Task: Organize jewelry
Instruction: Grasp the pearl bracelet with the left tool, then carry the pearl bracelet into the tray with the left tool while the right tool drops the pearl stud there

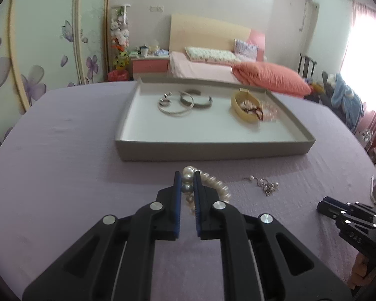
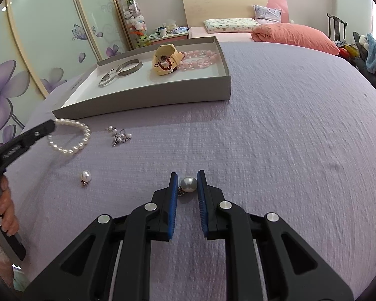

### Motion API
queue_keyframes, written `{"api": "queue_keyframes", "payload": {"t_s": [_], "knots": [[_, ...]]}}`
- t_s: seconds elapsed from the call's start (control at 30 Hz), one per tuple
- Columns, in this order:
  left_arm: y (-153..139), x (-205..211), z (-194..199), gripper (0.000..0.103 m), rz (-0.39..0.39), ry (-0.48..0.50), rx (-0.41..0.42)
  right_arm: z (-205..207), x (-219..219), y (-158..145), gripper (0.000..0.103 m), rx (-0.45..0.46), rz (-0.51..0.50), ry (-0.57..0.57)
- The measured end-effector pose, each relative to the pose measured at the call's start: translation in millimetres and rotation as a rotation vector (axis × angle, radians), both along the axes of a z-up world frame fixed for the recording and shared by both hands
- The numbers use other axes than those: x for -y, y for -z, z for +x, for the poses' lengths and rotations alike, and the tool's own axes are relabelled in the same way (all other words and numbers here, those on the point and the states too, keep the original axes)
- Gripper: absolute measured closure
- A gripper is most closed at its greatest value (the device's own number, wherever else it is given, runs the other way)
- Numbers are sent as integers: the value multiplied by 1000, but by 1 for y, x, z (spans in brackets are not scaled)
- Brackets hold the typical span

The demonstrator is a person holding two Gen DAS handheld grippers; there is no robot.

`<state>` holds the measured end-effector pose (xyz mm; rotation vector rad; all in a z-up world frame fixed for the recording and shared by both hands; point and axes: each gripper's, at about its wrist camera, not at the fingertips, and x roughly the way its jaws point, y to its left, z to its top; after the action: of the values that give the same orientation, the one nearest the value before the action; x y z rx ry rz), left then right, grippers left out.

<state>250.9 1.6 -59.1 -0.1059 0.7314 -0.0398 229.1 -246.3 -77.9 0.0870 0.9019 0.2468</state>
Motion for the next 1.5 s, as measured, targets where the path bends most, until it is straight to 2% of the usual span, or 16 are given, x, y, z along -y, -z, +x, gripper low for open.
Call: {"api": "queue_keyframes", "payload": {"t_s": [0.37,0.9,1.0,1.2,1.5], "knots": [[-19,-19,-36,93,-39,-12,104,0,0,0,86,0,-3,0],[-27,-7,-55,93,-33,29,155,-1,-1,-1,87,2,-8,-1],[-32,-5,-56,93,-32,39,166,-1,0,-1,87,6,20,-8],[-43,-2,-56,93,-25,50,201,-4,-2,-21,87,83,57,-7],[-62,0,-49,93,-23,55,258,-1,-13,-78,87,285,78,-30]]}}
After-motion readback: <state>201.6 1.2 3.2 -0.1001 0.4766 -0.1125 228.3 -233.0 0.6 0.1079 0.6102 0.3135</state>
